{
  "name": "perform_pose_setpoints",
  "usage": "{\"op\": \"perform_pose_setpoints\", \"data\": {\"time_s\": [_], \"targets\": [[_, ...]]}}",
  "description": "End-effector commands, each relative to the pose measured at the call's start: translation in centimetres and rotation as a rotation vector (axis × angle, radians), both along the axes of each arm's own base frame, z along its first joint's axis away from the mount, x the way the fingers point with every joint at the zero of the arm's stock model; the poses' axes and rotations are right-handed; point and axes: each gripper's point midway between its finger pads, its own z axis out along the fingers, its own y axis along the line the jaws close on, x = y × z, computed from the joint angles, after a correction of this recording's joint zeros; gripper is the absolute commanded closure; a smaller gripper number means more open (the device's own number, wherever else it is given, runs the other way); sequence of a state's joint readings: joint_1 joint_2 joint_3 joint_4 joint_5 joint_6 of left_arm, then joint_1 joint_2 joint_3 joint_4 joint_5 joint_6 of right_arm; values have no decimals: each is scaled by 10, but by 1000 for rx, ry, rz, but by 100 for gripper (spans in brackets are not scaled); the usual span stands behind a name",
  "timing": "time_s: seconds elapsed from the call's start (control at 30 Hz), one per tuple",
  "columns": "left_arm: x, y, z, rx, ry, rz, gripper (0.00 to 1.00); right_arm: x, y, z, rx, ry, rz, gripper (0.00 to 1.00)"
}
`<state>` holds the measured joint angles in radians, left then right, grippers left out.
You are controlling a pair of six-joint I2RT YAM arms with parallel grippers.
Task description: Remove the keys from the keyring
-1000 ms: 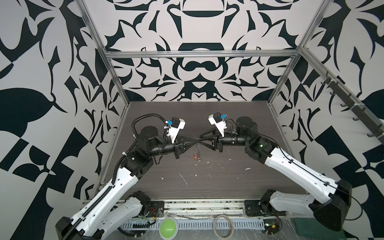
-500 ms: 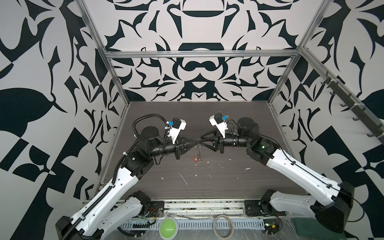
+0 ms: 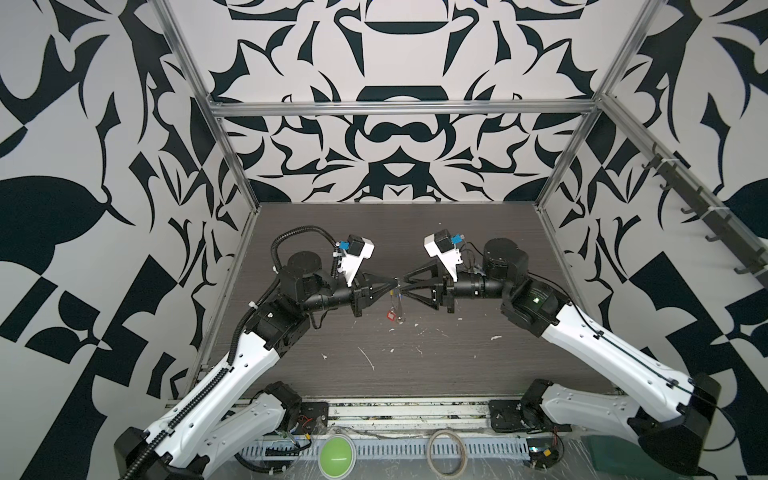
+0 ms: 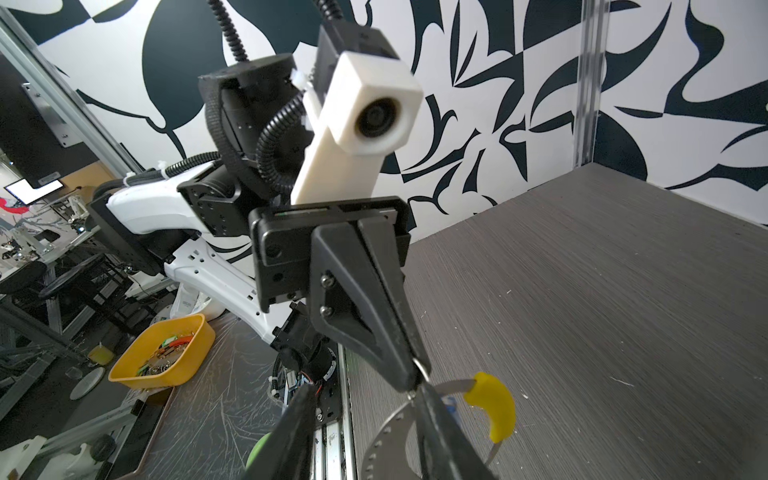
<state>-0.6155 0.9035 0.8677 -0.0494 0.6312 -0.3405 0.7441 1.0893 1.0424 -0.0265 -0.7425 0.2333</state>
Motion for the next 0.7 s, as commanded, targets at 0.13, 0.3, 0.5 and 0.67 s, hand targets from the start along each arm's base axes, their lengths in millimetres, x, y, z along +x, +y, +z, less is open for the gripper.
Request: {"op": "perform_pose_setpoints", "data": {"time_s": [0.13, 0.3, 0.5, 0.67], "targets": [[-6, 2, 13, -26, -34, -14, 100, 3, -7, -17, -43, -51, -52, 51], [-12, 3, 16, -38, -40, -35, 100, 9, -8, -33, -64, -43, -71, 47], [-14, 2, 16, -47, -38, -49, 100, 6, -7, -36, -58, -70, -50, 44], [-15, 0, 17, -57, -30, -70, 100, 16, -1, -44, -85, -56, -64, 44]]}}
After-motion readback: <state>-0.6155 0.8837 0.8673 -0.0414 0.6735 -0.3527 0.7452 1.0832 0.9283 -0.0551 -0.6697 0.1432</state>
